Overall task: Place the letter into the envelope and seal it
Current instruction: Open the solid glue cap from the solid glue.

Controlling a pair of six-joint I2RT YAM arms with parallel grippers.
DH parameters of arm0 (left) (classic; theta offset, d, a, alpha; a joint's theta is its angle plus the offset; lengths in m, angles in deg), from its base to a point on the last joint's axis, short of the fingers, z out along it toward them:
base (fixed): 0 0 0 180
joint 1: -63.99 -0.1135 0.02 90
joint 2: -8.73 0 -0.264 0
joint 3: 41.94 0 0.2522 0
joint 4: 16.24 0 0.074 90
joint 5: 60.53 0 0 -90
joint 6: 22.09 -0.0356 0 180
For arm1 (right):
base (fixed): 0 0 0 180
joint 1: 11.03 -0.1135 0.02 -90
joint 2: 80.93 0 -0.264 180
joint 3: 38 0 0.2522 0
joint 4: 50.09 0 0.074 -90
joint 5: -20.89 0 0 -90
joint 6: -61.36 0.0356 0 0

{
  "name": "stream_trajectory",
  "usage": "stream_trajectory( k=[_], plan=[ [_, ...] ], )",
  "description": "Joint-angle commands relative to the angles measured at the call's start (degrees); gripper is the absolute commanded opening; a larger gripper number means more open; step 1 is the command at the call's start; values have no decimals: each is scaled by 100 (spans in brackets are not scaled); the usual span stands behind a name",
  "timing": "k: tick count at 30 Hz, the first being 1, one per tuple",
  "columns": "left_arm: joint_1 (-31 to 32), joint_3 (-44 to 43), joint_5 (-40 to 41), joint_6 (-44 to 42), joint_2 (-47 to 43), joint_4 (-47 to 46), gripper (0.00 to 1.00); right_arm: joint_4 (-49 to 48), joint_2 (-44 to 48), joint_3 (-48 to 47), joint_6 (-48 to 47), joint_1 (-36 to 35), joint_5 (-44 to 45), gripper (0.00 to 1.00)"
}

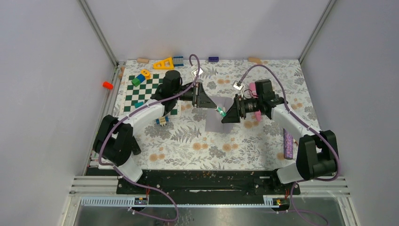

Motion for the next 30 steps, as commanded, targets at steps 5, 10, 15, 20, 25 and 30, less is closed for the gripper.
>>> stream_trajectory(
  k=[5,10,15,20,25,30],
  plan=[
    [-149,622,522,1401,-481,-2309,13,-7708,-105,1424,5849,50,202,76],
    [-360,847,871,1597,-434,-2413,14,-9651,-314,1490,7234,50,665,76],
    [-544,1017,996,1945,-279,-2797,14,-8970,-187,1658,6699,8,1073,77],
    [-639,1312,1118,2416,-227,-3598,15,-7951,-3,1815,6001,-48,1662,78],
    [-658,1376,1142,2566,-215,-3851,17,-8637,-319,1824,6413,-97,1733,78],
    [-658,1428,1185,2612,-233,-3942,18,-8766,-416,1753,6581,-226,1797,75]
  ],
)
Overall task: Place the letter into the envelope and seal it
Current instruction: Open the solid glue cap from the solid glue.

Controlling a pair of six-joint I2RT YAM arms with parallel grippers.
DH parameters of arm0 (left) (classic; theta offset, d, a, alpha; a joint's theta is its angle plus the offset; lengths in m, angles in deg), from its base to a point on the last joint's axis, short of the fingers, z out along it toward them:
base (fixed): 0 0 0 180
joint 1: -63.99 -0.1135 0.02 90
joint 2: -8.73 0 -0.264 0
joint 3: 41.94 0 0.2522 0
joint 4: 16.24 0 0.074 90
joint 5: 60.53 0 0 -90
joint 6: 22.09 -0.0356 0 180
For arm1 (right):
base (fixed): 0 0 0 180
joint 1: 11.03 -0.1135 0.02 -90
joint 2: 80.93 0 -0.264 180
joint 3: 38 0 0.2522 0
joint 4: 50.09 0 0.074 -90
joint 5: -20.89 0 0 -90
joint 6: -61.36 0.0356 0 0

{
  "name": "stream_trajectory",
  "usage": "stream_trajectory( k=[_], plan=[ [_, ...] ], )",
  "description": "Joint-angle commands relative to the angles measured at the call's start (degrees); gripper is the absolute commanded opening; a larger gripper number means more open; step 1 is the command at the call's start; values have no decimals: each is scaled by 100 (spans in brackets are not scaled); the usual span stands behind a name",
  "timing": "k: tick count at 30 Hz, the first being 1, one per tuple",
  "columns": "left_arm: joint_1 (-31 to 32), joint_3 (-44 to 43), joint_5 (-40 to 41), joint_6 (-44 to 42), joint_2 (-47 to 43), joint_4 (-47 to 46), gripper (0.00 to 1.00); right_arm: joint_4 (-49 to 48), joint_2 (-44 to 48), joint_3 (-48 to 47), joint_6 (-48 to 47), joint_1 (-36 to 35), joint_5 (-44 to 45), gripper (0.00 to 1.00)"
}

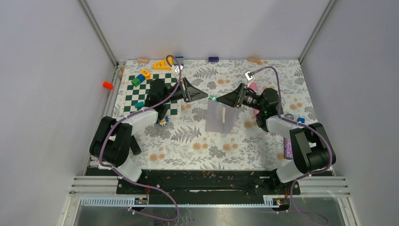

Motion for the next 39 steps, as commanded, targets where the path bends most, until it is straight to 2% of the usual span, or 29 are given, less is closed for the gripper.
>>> stream_trajectory(
  k=[1,4,9,13,18,20,25,34,39],
  plan=[
    [-25,37,142,108,-11,-611,18,-356,-11,-107,53,-185,200,74],
    [-25,47,150,115,1,-629,18,-224,6,-97,11,-244,248,70],
    [-38,60,156,126,1,-655,18,-145,29,-119,76,-247,278,54],
    [-64,84,177,135,-12,-690,18,-157,33,-141,155,-244,270,50],
    [-77,95,183,116,-3,-690,18,-94,47,-185,221,-253,246,31],
    [-86,106,199,111,-4,-695,18,1,50,-225,223,-260,216,28],
    [-114,91,174,116,-2,-702,18,93,72,-255,179,-253,157,14],
    [-765,160,121,312,-208,-872,18,572,226,-251,-162,-22,28,8],
    [-832,198,127,335,-242,-927,19,562,303,-226,-155,80,-16,5]
  ],
)
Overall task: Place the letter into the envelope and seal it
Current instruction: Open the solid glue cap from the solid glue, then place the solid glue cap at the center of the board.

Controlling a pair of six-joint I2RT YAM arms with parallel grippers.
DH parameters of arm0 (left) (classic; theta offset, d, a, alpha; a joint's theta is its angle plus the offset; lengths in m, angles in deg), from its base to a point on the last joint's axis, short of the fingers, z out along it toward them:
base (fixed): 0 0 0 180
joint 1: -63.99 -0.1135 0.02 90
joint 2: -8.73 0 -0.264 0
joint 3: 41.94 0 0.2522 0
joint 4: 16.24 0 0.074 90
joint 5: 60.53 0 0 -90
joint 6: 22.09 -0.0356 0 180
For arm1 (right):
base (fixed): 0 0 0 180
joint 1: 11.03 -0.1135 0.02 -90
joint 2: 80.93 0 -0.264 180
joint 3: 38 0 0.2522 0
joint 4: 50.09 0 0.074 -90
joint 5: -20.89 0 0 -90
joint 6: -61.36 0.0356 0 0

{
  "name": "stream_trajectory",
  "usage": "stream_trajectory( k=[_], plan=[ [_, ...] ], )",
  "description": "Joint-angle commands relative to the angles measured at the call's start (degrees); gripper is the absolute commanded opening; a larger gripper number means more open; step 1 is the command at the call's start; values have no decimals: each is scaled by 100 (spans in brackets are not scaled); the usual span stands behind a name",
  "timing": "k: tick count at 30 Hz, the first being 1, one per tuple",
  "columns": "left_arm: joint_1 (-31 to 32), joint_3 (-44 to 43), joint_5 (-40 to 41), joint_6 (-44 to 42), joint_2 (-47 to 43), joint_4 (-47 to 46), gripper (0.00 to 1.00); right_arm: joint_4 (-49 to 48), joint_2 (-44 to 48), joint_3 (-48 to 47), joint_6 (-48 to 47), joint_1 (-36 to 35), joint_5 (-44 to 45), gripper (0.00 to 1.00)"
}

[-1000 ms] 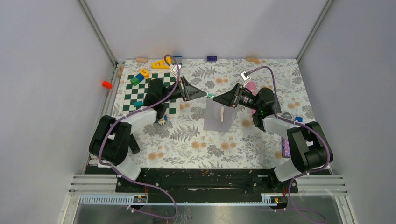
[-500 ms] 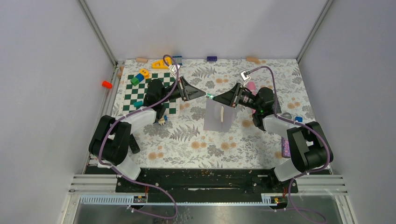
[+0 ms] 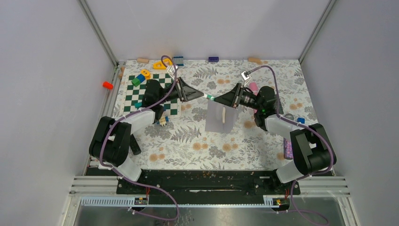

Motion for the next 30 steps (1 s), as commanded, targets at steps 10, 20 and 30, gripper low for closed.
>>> stream_trajectory(
  k=[10,20,30],
  plan=[
    [-731,-246,523,-1415,-456,1106,18,858,623,-181,-621,589,-557,4],
    [-657,-1421,2320,-5364,-186,5399,23,3859,2198,-577,-2950,1230,121,6],
    [103,-1513,3921,-5898,484,5758,23,3765,2634,-430,-3011,1299,418,12]
  ],
)
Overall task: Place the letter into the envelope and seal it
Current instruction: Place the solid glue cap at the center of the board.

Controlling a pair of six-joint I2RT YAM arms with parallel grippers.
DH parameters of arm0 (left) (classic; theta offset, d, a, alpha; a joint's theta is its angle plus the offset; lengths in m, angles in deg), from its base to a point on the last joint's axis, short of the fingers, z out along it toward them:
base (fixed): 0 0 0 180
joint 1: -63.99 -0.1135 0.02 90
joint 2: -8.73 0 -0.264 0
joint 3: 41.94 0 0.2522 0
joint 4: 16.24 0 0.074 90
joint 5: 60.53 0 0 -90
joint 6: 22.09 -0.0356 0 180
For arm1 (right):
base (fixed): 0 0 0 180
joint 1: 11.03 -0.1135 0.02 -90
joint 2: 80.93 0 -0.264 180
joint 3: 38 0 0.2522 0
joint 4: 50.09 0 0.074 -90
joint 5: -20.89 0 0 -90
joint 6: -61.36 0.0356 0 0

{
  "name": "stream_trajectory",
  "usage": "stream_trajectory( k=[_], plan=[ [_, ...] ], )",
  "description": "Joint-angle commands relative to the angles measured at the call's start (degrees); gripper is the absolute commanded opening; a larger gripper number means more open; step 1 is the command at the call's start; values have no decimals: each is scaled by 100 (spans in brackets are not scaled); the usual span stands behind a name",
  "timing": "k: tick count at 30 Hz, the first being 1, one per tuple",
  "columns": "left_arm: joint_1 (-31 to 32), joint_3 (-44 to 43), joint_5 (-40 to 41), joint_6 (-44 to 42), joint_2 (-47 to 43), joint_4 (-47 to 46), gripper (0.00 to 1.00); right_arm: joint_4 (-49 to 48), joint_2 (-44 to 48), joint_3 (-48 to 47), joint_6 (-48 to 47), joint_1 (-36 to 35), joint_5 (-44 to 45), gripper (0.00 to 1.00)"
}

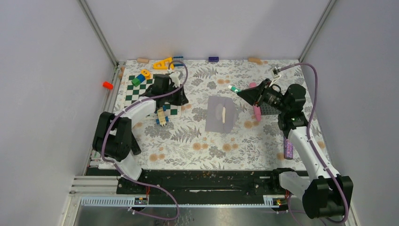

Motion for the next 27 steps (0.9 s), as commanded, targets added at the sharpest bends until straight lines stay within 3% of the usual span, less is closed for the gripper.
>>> stream_trajectory(
  k=[1,10,20,27],
  plan=[
    [356,-199,981,-417,326,91,23,136,-48,-64,-240,65,174,12],
    [527,-619,1734,-48,1292,288,22,-28,-14,37,-218,154,27,12],
    [791,-900,2686,53,1685,534,28,-235,-61,76,-55,185,-112,12],
    [934,-890,2950,29,1730,570,48,-270,-40,84,-38,193,-129,13]
  ],
)
